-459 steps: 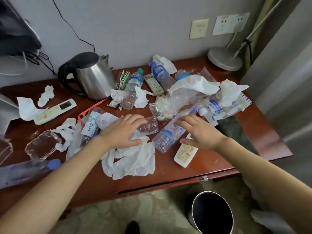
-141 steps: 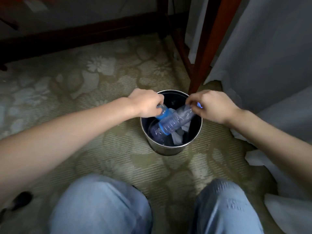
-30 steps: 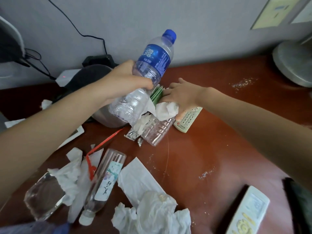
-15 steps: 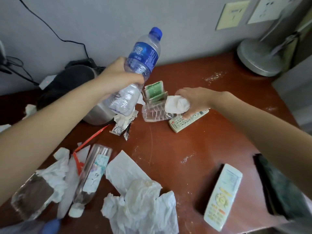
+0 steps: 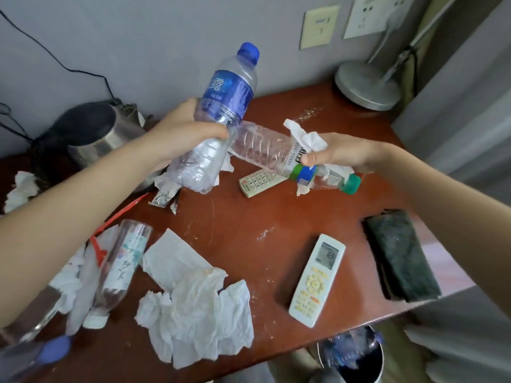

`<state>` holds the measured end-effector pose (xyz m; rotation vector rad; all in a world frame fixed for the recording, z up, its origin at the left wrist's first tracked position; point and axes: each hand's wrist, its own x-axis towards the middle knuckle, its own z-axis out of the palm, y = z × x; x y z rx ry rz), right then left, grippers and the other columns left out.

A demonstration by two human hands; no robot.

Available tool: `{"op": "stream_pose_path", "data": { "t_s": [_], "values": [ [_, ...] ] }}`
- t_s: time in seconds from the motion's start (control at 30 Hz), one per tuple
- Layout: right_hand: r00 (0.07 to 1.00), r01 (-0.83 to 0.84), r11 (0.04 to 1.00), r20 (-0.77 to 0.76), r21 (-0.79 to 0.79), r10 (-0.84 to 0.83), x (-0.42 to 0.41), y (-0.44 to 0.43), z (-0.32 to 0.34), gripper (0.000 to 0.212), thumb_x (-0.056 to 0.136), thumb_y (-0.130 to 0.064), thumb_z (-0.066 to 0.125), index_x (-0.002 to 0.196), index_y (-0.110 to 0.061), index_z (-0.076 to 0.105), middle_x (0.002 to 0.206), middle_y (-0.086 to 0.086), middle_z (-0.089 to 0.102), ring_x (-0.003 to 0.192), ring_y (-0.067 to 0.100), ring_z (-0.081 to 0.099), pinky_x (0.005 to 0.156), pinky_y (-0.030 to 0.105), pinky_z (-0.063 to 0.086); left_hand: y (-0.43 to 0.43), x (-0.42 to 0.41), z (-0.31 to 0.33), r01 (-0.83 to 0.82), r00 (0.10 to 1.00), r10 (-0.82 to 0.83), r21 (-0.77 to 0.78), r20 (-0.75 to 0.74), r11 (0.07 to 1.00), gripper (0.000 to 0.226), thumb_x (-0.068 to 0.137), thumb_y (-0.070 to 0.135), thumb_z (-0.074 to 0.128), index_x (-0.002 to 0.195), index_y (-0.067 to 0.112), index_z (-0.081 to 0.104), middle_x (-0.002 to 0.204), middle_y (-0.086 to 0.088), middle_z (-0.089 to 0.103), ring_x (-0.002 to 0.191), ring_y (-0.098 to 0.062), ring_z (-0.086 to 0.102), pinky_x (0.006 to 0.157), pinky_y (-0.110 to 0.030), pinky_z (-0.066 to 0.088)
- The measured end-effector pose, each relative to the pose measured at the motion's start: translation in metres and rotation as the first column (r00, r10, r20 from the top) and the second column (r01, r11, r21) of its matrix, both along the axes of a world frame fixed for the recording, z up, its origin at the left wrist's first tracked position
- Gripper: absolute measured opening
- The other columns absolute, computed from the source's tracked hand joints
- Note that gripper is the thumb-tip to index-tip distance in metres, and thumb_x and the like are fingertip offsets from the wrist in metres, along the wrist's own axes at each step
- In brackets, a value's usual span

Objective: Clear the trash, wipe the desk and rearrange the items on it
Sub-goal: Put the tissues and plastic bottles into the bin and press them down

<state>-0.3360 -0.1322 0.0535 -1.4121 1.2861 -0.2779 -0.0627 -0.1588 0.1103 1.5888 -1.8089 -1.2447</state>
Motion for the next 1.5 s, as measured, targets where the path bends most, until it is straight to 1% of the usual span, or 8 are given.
{"op": "stream_pose_path", "data": {
  "t_s": [0.13,0.33,0.57,0.73,0.87,1.17,1.37,1.5],
  "values": [
    [0.973,0.146,0.988,0.174,0.049,-0.153,-0.038,0.055,-0.007,0.077,0.049,-0.053,0.082,0.108,-0.009,0.059,0.089,0.005,0.074,0.076,0.017,0.070,0.062,0.025,0.056,0.056,-0.036,0.005,-0.039,0.999,0.039,-0.043,-0.002,0.998,0.039,0.075,0.017,0.069,0.110,0.025,0.054,0.091,0.010,0.062,0.070,0.000,0.057,0.047,-0.013,0.040],
    [0.862,0.284,0.951,0.401,0.122,-0.309,-0.094,0.158,-0.010,0.049,0.067,-0.038,0.067,0.108,-0.013,0.056,0.087,0.001,0.074,0.077,0.015,0.070,0.062,0.026,0.055,0.162,-0.092,-0.001,-0.006,0.998,0.007,0.011,-0.063,1.000,0.054,0.065,0.023,0.070,0.116,0.018,0.054,0.105,0.000,0.067,0.078,0.000,0.065,0.061,-0.012,0.049],
    [0.872,0.314,0.937,0.342,0.153,-0.349,-0.140,0.272,-0.018,0.098,0.038,-0.057,0.086,0.120,-0.018,0.052,0.100,0.003,0.072,0.088,0.020,0.070,0.065,0.028,0.056,0.258,-0.130,-0.022,0.157,0.987,-0.153,0.075,-0.053,0.985,0.074,0.076,0.015,0.073,0.130,0.039,0.028,0.098,0.017,0.056,0.076,0.013,0.058,0.059,-0.006,0.043],
    [0.891,0.320,0.937,0.292,0.141,-0.348,-0.159,0.343,-0.039,0.092,0.037,-0.060,0.085,0.112,-0.016,0.055,0.094,0.004,0.073,0.081,0.020,0.070,0.064,0.028,0.056,0.306,-0.125,-0.046,0.300,0.954,-0.295,0.191,-0.054,0.935,0.085,0.060,0.029,0.073,0.127,0.051,0.026,0.113,0.019,0.054,0.099,0.006,0.059,0.080,-0.021,0.045],
    [0.913,0.287,0.949,0.264,0.131,-0.312,-0.160,0.386,-0.066,0.092,0.046,-0.061,0.082,0.119,-0.014,0.052,0.099,0.001,0.073,0.087,0.018,0.070,0.068,0.025,0.055,0.340,-0.115,-0.078,0.361,0.930,-0.336,0.202,-0.147,0.910,0.086,0.061,0.020,0.072,0.131,0.044,0.029,0.120,0.013,0.056,0.102,0.004,0.060,0.078,-0.011,0.046],
    [0.958,0.207,0.966,0.165,0.157,-0.233,-0.163,0.447,-0.172,0.083,0.050,-0.057,0.082,0.120,-0.029,0.048,0.107,-0.012,0.069,0.100,0.007,0.064,0.077,0.017,0.050,0.410,-0.098,-0.210,0.451,0.889,-0.392,0.306,-0.238,0.838,0.103,0.056,0.027,0.076,0.142,0.033,0.020,0.134,0.002,0.051,0.117,-0.009,0.055,0.084,-0.021,0.047],
    [0.986,0.159,0.984,0.028,0.076,-0.162,-0.189,0.462,-0.297,0.052,0.076,-0.020,0.070,0.120,-0.037,0.047,0.110,-0.017,0.064,0.102,-0.003,0.060,0.093,0.023,0.045,0.433,-0.117,-0.347,0.443,0.893,-0.380,0.334,-0.240,0.832,0.097,0.056,0.034,0.077,0.134,0.053,0.023,0.137,0.017,0.046,0.122,-0.011,0.051,0.085,-0.032,0.044],
    [0.993,0.115,0.993,0.008,0.019,-0.115,-0.210,0.471,-0.388,0.048,0.087,-0.008,0.061,0.126,-0.029,0.042,0.106,-0.022,0.057,0.084,-0.020,0.056,0.072,0.001,0.041,0.438,-0.137,-0.436,0.373,0.922,-0.314,0.301,-0.228,0.878,0.098,0.053,0.028,0.073,0.137,0.044,0.025,0.134,0.017,0.048,0.120,-0.006,0.051,0.072,-0.025,0.051]
  ]
}}
